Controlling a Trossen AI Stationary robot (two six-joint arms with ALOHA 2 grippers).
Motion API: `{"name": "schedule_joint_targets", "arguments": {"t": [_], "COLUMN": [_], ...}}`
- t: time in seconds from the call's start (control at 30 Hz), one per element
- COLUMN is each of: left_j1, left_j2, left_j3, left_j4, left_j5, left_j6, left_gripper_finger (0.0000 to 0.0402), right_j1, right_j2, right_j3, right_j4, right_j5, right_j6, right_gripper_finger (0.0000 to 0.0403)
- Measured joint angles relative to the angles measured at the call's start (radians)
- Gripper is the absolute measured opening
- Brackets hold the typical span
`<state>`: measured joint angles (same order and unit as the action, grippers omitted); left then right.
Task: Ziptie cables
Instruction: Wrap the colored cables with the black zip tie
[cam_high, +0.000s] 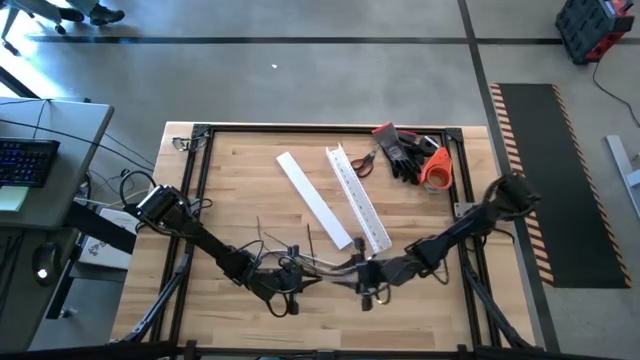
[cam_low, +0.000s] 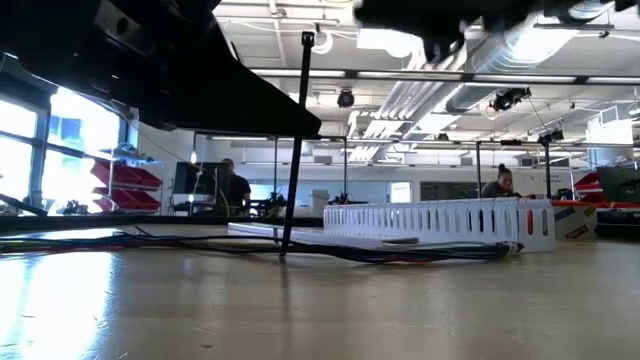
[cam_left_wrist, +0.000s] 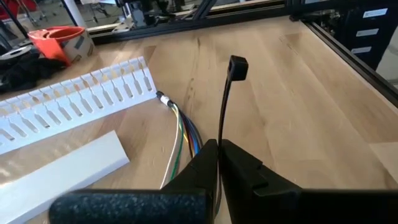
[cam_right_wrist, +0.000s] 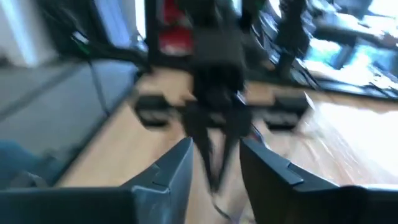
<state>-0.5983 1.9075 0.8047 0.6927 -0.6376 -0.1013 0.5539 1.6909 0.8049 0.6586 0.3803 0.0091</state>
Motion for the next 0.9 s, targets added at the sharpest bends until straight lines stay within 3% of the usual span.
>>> {"name": "schedule_joint_targets", "arguments": {"t": [0.17, 0.33, 0.57, 0.9], "left_j1": [0.001, 0.001, 0.000, 0.000], "left_j2": [0.000, 0.000, 0.000, 0.000], "left_j3": [0.000, 0.000, 0.000, 0.000], "left_j4": [0.000, 0.000, 0.003, 0.009], "left_j5": [0.000, 0.001, 0.005, 0.006], "left_j6": [0.000, -0.002, -0.002, -0.001], "left_gripper_finger": [0.0000, 0.0000, 0.0000, 0.0000], "right_j1": [-0.011, -0.020, -0.017, -0.028], "right_j2": [0.066, 0.153, 0.189, 0.197], "right_j3": [0.004, 0.127, 0.310, 0.327], "right_j4": [0.108, 0.022, -0.275, -0.393], "right_j5": [-0.058, -0.067, 0.067, 0.079], "right_j6": [-0.029, -0.047, -0.087, -0.012], "right_gripper_finger": [0.0010, 0.0002, 0.0000, 0.0000]}}
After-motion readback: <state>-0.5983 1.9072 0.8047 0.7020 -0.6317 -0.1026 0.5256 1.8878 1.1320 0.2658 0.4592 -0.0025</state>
